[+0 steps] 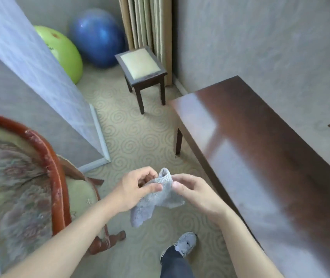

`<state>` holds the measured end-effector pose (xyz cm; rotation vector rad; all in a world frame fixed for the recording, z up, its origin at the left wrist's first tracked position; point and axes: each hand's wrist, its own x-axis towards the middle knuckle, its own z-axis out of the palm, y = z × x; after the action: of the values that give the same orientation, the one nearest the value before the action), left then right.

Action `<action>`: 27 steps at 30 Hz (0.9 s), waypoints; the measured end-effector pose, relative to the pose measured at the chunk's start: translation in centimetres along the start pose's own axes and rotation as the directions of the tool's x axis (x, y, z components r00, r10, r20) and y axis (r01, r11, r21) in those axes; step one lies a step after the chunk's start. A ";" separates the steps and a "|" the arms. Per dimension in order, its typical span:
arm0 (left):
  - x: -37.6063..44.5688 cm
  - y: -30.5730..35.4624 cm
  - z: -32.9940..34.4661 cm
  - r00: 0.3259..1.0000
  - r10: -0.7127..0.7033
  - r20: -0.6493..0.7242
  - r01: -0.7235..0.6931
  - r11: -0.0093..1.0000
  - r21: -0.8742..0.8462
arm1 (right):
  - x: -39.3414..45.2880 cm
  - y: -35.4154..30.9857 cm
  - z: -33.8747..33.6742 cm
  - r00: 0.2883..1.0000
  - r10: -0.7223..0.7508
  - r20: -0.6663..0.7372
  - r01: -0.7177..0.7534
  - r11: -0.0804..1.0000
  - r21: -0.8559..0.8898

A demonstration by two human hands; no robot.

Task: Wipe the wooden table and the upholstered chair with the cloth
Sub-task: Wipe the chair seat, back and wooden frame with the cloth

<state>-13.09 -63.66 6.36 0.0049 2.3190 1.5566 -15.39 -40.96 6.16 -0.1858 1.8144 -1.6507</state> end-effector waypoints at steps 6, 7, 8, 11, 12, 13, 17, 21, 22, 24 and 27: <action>-12.4 -3.9 -6.8 0.984 -0.044 -0.172 0.008 0.979 -0.202 | -0.2 -2.2 14.0 0.990 -0.095 0.105 0.097 0.995 -0.015; -14.8 -4.7 -8.0 0.984 -0.054 -0.172 0.013 0.973 -0.232 | -0.6 -2.5 16.3 0.991 -0.101 0.093 0.101 0.995 0.002; -17.2 -5.7 -9.3 0.986 -0.065 -0.157 0.020 0.962 -0.272 | -0.9 -2.6 18.6 0.991 -0.105 0.078 0.104 0.995 0.012; -24.2 -8.5 -12.5 0.989 -0.111 -0.097 0.063 0.914 -0.400 | -1.7 -2.9 25.2 0.992 -0.113 0.058 0.112 0.994 0.018; -26.1 -9.2 -13.3 0.986 -0.126 -0.105 0.071 0.905 -0.420 | -1.8 -2.9 27.1 0.992 -0.108 0.058 0.108 0.994 0.009; -27.8 -9.7 -14.1 0.981 -0.140 -0.133 0.069 0.896 -0.438 | -1.9 -2.9 29.0 0.992 -0.107 0.059 0.107 0.994 0.009; -32.5 -11.7 -17.1 0.948 -0.139 -0.288 -0.002 0.898 -0.440 | -1.5 -2.8 35.6 0.993 -0.115 -0.002 0.115 0.990 0.086; -35.1 -13.6 -19.3 0.915 -0.110 -0.389 -0.016 0.952 -0.307 | -0.5 -2.3 40.3 0.988 -0.127 -0.089 0.129 0.991 0.024; -35.5 -14.3 -19.6 0.895 -0.112 -0.431 -0.006 0.964 -0.264 | -0.1 -2.2 41.2 0.985 -0.125 -0.115 0.127 0.992 0.004; -36.2 -15.7 -20.1 0.850 -0.119 -0.513 0.005 0.976 -0.219 | 0.8 -1.9 42.9 0.977 -0.143 -0.158 0.135 0.989 -0.060; -36.8 -17.4 -21.0 0.802 -0.160 -0.576 0.008 0.967 -0.256 | 2.3 -1.7 44.8 0.983 -0.171 -0.070 0.168 0.985 -0.050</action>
<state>18.76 -96.52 8.18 -0.7452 2.4863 1.9984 7.13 -79.76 7.90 -0.3096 1.9381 -1.7555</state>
